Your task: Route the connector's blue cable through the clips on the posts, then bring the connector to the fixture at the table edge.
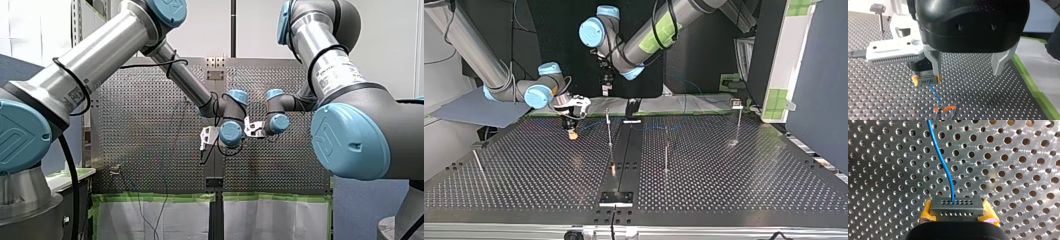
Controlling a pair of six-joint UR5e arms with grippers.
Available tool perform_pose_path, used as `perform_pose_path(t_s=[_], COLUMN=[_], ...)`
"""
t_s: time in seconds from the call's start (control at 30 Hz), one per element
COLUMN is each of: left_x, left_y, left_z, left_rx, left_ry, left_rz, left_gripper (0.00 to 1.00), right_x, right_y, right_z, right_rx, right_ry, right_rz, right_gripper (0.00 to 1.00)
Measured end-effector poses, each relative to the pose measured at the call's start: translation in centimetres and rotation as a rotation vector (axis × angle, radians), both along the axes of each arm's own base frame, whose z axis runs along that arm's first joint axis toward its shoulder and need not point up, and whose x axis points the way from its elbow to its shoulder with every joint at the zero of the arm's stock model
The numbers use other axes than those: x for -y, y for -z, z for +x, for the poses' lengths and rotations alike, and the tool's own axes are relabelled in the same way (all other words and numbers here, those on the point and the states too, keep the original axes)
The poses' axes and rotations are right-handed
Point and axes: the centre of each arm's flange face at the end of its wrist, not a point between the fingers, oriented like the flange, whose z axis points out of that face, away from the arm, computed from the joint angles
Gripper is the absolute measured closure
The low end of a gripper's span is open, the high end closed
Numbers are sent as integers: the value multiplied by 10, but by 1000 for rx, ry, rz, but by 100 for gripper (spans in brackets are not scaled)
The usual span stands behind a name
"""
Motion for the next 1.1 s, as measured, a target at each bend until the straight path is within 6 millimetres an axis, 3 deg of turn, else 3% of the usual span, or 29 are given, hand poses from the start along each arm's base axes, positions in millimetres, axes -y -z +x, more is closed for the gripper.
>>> perform_pose_path(t_s=[0.47, 1.1], left_x=[-6, -10], left_y=[-4, -4], left_z=[15, 18], left_rx=[51, 46], left_ry=[-67, -85], left_rz=[-45, -49], left_gripper=[0, 0], right_x=[0, -1], right_y=[0, 0], right_z=[0, 2], right_rx=[2, 2], right_ry=[-3, -9], right_rz=[0, 4], right_gripper=[100, 100])
